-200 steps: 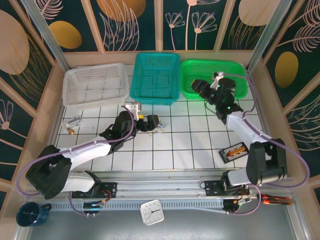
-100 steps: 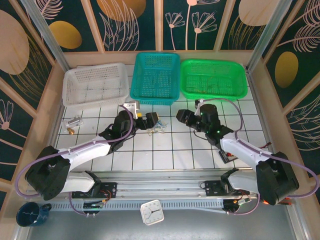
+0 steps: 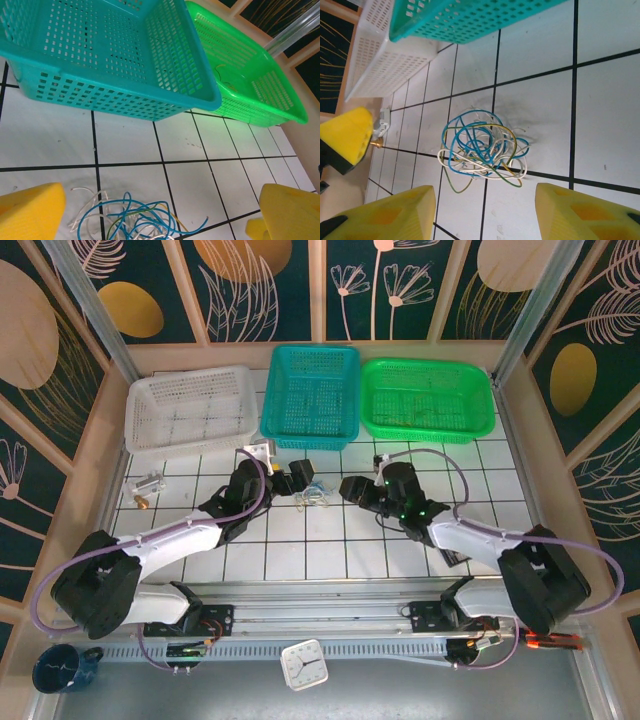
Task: Untangle the cables
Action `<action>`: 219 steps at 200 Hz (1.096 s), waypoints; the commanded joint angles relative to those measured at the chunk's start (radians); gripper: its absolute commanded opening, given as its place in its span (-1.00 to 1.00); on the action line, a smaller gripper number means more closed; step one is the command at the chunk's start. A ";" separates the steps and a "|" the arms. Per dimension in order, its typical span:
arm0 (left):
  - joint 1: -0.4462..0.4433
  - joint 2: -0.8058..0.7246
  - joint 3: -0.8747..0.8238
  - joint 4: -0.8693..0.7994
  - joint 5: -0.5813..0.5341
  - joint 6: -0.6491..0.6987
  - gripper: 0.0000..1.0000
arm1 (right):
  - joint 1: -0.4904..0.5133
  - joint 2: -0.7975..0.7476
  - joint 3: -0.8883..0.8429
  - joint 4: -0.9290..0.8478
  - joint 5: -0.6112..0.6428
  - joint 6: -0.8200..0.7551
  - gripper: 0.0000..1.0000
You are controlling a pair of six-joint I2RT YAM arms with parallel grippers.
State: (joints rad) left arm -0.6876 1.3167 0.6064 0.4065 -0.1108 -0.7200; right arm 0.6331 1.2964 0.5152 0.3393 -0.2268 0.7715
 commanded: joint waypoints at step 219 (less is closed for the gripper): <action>-0.003 0.068 -0.015 -0.007 0.105 -0.015 0.98 | 0.060 0.141 0.160 0.007 0.045 -0.033 -1.00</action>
State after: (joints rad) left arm -0.6876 1.3945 0.6060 0.3962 -0.0223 -0.7567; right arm 0.6891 1.5379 0.6353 0.4103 -0.2089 0.7895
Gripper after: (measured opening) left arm 0.988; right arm 0.053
